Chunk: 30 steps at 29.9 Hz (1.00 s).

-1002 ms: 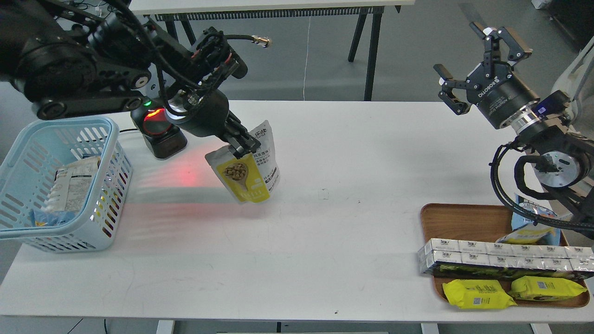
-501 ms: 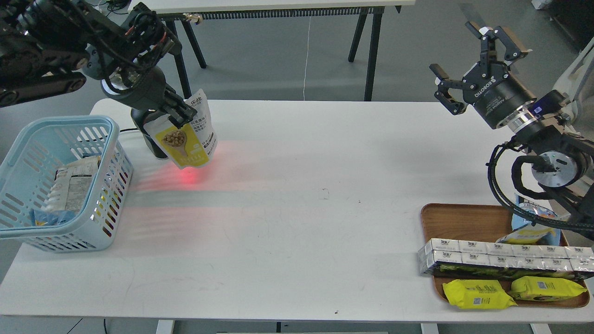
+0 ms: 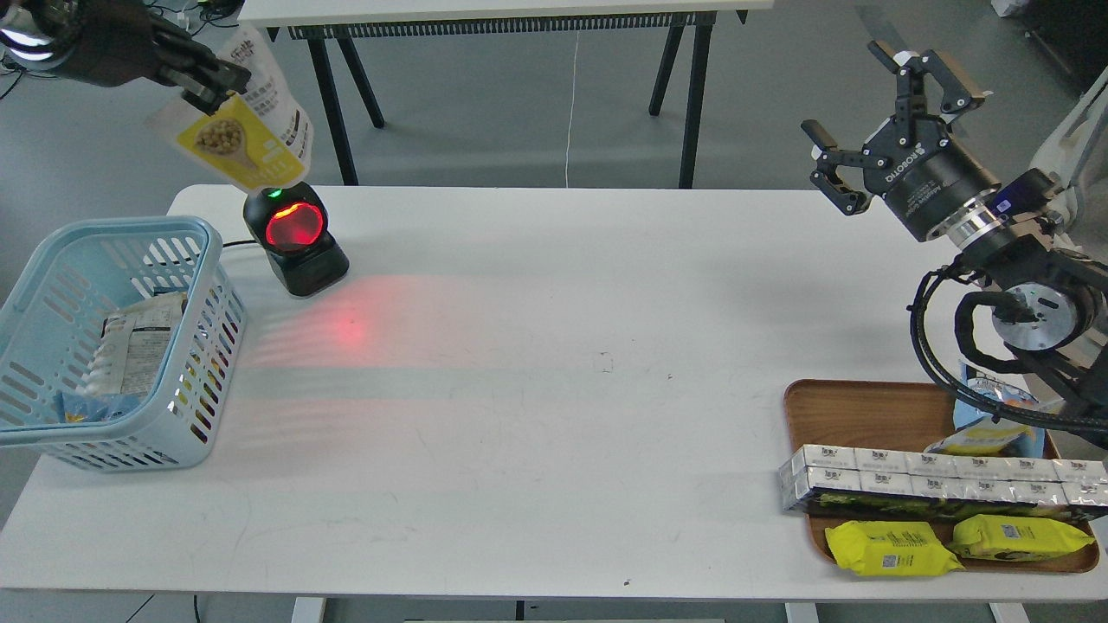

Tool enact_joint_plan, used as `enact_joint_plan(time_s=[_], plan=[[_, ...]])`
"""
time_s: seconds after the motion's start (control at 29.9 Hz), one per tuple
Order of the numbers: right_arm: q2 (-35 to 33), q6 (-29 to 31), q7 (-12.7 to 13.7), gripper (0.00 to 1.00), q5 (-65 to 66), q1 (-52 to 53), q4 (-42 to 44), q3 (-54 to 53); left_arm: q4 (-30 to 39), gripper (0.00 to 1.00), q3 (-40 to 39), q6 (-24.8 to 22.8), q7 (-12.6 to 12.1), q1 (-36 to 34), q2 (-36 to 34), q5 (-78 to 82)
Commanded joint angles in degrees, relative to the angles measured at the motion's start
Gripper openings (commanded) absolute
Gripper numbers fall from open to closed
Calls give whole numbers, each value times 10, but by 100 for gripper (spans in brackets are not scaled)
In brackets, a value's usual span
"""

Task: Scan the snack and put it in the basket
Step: 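Move the packet over the blue basket and lower it with the left gripper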

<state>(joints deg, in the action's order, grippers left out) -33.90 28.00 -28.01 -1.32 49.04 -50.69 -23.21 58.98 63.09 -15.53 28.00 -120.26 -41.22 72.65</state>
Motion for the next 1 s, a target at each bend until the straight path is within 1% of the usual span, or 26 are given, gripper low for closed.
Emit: enact_joint_plan(time_s=[0.0, 0.23, 0.37, 0.5, 0.7, 0.8, 0.97], plan=[[5, 0, 0, 95, 1, 0, 1, 0, -19, 0, 3, -3, 0, -3, -24, 46], [1, 0, 0, 95, 1, -1, 2, 0, -9, 0, 4, -11, 0, 1, -85, 117], [1, 0, 0, 95, 1, -1, 3, 0, 3, 0, 5, -27, 0, 1, -119, 146], [1, 0, 0, 95, 1, -1, 4, 0, 39, 0, 4, -40, 0, -1, -152, 180], [1, 0, 0, 95, 1, -1, 4, 0, 112, 0, 2, -78, 0, -1, -199, 223], [3, 0, 0, 95, 1, -3, 5, 0, 137, 0, 0, -93, 0, 5, -207, 228], [5, 0, 0, 95, 1, -4, 4, 0, 139, 0, -3, -96, 0, 27, -202, 227]])
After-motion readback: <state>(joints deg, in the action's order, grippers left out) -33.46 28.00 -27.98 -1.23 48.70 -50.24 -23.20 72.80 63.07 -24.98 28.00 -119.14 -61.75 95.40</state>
